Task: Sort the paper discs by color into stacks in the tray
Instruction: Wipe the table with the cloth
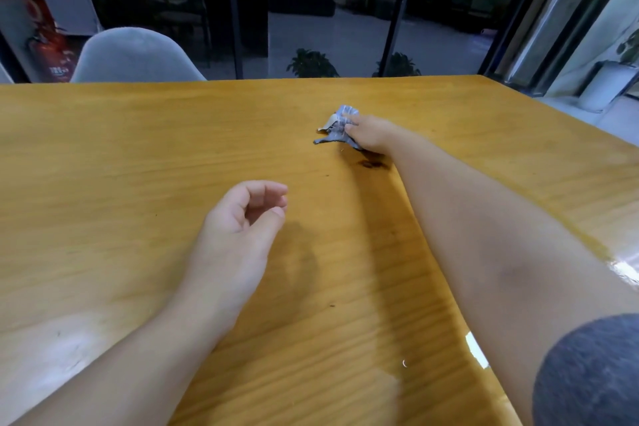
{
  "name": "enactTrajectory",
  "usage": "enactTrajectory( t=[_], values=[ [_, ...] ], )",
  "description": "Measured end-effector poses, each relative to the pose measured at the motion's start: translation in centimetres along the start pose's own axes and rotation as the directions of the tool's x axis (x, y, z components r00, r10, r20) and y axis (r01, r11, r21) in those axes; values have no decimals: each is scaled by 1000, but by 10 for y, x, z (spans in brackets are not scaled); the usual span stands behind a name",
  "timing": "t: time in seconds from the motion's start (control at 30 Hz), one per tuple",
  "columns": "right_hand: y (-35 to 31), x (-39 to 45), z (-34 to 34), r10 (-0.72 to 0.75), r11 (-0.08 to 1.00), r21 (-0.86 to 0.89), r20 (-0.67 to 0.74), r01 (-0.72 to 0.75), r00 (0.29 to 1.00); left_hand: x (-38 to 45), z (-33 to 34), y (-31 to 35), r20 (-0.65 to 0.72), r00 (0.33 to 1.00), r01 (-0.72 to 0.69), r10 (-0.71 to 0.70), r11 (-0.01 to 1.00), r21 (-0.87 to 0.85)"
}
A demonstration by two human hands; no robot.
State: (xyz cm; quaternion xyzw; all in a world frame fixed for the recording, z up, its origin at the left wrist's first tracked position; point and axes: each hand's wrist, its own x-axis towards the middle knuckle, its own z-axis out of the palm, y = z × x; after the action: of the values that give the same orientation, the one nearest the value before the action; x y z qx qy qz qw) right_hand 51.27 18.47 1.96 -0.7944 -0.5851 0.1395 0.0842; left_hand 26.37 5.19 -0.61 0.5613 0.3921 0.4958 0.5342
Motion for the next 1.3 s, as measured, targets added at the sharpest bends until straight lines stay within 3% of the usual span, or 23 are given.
enactTrajectory(
  t=[0.13, 0.33, 0.73, 0.87, 1.1, 1.23, 1.3],
  values=[
    [-14, -5, 5, -18, 993, 115, 63, 11, 998, -1, 0, -1, 6, 1000, 2, -2, 1000, -3],
    [-31, -12, 6, -105, 989, 121, 163, 86, 981, 0, 1, -1, 1, 1000, -5, 5, 1000, -14],
    [-62, -62, 18, -320, 941, -30, 251, 338, 913, 0, 1, 0, -101, 992, -77, 76, 997, -1],
    [-57, -110, 22, -391, 915, -10, 234, 404, 890, -1, 0, 5, -143, 984, -113, 106, 993, -42],
    [-8, -203, 25, -448, 892, 14, 159, 452, 880, -3, -4, 3, -93, 984, -148, 150, 989, 23],
    [26, -231, 10, -382, 923, 52, 14, 381, 924, -4, -3, 2, -61, 988, -137, 139, 990, 38],
    [40, -227, 2, -272, 941, 179, -109, 288, 956, -3, -2, 1, -55, 990, -131, 132, 991, 36]
  ],
)
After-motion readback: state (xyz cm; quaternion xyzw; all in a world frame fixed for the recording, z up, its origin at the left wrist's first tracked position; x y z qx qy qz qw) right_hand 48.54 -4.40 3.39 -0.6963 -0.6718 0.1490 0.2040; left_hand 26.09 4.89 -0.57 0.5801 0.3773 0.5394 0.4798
